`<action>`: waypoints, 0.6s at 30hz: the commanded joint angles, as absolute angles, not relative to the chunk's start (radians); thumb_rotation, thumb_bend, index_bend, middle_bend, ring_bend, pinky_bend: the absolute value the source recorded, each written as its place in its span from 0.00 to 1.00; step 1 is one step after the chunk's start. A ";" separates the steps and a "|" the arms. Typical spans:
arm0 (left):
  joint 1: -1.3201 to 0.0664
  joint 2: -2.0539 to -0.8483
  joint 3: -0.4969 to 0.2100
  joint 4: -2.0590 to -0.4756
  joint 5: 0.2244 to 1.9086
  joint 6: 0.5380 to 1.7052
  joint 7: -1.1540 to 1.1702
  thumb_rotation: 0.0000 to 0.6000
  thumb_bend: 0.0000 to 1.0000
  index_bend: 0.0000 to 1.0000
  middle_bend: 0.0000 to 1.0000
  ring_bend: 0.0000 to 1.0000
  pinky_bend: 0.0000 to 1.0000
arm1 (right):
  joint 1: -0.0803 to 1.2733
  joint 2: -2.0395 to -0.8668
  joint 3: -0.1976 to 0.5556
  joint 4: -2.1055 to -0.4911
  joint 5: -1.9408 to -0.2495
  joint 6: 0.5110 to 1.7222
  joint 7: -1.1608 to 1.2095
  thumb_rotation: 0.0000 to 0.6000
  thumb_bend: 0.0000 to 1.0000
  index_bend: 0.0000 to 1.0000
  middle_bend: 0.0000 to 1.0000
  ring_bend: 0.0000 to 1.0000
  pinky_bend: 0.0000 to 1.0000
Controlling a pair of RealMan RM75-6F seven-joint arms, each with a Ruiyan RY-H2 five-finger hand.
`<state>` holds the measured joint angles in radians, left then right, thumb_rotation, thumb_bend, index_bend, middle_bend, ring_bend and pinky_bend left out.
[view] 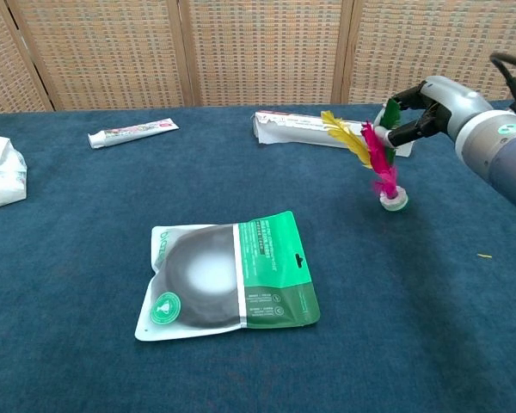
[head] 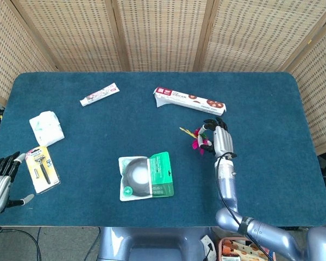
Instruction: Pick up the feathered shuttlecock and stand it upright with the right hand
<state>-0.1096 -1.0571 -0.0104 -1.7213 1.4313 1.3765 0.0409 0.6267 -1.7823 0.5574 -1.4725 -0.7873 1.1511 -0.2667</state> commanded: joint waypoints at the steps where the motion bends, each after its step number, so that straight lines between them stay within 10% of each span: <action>1: -0.109 -1.058 -0.011 -1.722 1.432 1.378 0.043 1.00 0.00 0.00 0.00 0.00 0.00 | 0.620 -1.771 0.582 -1.493 -0.756 1.159 -0.244 1.00 0.45 0.55 0.23 0.02 0.03; 18: -0.109 -1.062 -0.008 -1.724 1.436 1.378 0.055 1.00 0.00 0.00 0.00 0.00 0.00 | 0.616 -1.728 0.588 -1.485 -0.679 1.170 -0.222 1.00 0.45 0.55 0.23 0.02 0.03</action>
